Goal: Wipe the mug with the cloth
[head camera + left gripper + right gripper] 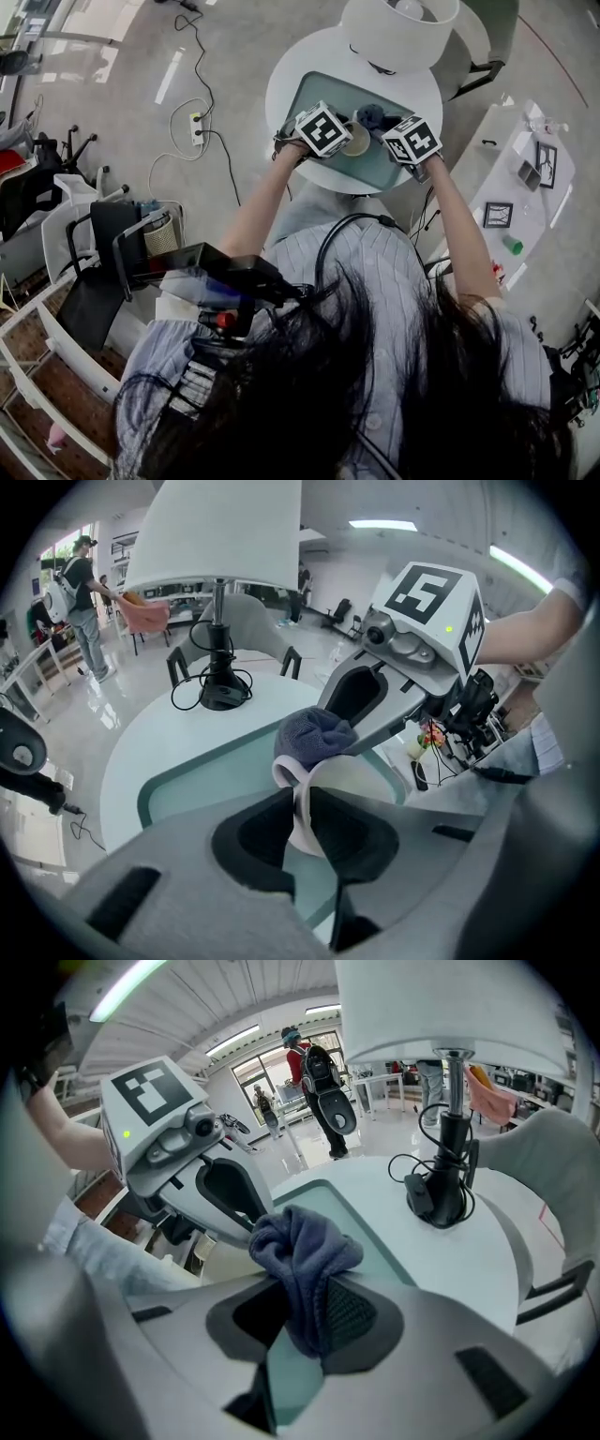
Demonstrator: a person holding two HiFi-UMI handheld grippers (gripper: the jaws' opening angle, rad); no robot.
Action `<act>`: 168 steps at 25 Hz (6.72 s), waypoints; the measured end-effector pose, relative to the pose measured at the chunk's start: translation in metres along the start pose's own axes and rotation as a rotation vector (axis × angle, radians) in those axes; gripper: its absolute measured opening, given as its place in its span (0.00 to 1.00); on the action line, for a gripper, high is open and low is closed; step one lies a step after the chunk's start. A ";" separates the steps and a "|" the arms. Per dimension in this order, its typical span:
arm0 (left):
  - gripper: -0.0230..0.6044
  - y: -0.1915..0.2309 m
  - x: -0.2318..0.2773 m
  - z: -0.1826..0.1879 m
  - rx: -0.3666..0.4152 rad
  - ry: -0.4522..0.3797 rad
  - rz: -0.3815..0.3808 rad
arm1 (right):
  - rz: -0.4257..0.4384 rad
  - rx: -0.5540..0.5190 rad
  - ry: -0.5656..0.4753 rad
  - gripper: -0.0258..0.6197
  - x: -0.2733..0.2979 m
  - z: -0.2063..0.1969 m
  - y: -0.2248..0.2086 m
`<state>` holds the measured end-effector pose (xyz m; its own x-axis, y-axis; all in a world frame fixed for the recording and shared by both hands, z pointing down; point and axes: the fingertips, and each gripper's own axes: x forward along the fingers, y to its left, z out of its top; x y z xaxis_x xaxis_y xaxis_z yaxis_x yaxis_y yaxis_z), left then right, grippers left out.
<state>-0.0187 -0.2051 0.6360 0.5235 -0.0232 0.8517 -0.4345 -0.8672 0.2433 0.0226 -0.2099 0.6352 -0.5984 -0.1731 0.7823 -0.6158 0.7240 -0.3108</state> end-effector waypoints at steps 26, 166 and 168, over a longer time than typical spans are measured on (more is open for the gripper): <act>0.13 0.023 -0.008 -0.009 -0.417 -0.157 0.228 | -0.067 0.160 -0.099 0.19 -0.010 -0.025 0.005; 0.13 0.052 -0.004 0.010 0.118 0.118 0.077 | -0.108 0.402 -0.161 0.19 0.008 -0.025 0.053; 0.13 0.062 -0.011 0.008 0.007 0.081 0.139 | -0.105 0.391 -0.156 0.19 0.010 -0.023 0.054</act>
<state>-0.0456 -0.2629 0.6381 0.3978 -0.1029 0.9117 -0.4928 -0.8622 0.1177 -0.0046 -0.1576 0.6386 -0.5736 -0.3531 0.7391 -0.8076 0.3945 -0.4384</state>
